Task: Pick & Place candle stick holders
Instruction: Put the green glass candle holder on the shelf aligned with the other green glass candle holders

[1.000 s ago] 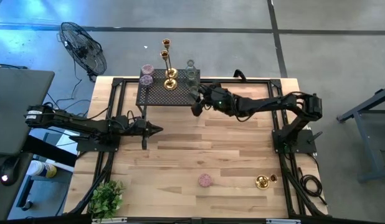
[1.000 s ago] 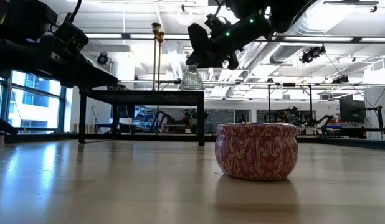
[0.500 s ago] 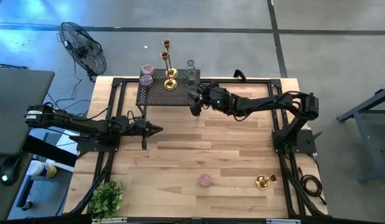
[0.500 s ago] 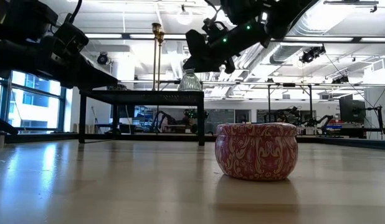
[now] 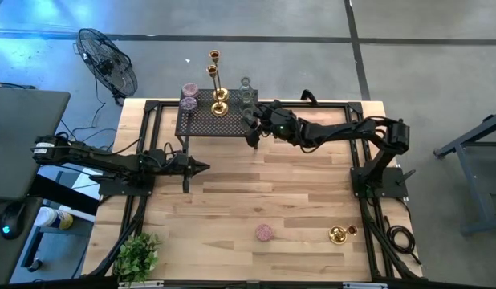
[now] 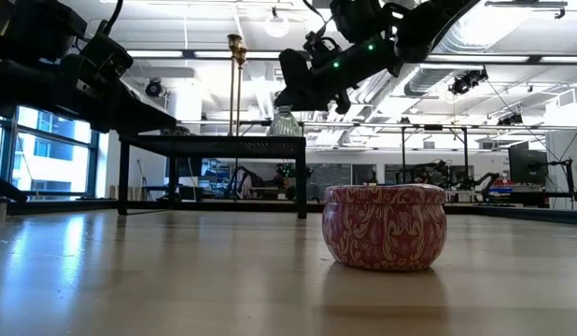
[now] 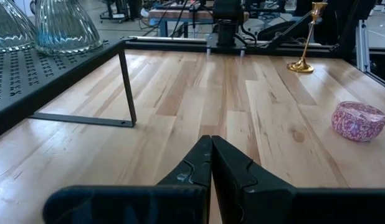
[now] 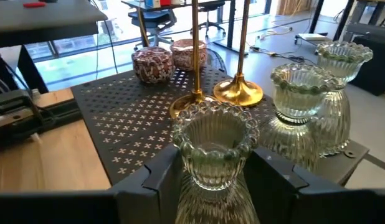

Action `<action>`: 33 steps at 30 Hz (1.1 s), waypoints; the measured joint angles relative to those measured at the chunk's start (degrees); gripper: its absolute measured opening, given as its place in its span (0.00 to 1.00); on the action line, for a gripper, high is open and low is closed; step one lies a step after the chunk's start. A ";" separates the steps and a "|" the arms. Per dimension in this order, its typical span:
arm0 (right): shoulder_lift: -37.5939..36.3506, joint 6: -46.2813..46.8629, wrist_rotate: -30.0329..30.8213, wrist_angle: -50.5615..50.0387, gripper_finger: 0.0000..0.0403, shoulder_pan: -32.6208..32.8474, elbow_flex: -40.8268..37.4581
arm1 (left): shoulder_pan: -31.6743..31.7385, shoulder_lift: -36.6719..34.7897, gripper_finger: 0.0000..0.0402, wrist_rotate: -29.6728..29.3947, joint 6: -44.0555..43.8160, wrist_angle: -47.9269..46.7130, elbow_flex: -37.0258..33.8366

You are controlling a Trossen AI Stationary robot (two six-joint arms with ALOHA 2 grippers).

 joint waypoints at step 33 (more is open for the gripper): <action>-0.43 -7.61 1.05 2.88 0.61 0.50 -0.02 | -0.01 0.01 0.01 -0.04 0.00 -0.20 0.00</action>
